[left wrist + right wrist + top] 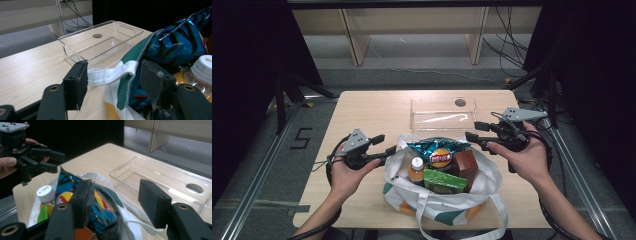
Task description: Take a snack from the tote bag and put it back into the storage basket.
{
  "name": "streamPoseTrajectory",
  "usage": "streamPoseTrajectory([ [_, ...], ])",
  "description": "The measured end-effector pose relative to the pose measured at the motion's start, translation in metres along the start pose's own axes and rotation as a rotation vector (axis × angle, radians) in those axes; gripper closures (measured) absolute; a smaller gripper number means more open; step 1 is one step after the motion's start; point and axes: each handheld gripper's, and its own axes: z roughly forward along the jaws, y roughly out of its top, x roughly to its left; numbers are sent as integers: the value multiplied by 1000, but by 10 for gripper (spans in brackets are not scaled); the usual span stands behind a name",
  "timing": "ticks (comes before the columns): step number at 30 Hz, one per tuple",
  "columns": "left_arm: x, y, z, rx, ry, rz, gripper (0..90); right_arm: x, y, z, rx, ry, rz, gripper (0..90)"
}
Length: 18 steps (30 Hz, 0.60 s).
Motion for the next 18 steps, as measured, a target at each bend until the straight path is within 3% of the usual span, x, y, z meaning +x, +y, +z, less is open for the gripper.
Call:
streamPoseTrajectory([
  [5,0,0,1,-2,-14,-5,374,4,6,4,-4,27,-27,446],
  [7,0,0,1,8,1,-8,373,6,8,8,7,47,-49,445],
  [8,0,0,1,8,1,-8,369,9,8,11,-2,58,-23,444],
  [9,1,1,1,8,2,-8,362,10,9,12,33,78,-40,443],
  [14,0,2,-1,-2,0,-8,350,13,9,27,84,107,-57,427],
  [15,0,2,-1,-2,0,-8,348,16,8,29,89,102,-36,428],
  [16,0,3,-1,2,6,-4,348,13,8,31,111,111,-65,430],
  [18,-1,4,-1,-2,5,-3,347,14,7,34,123,107,-62,436],
])
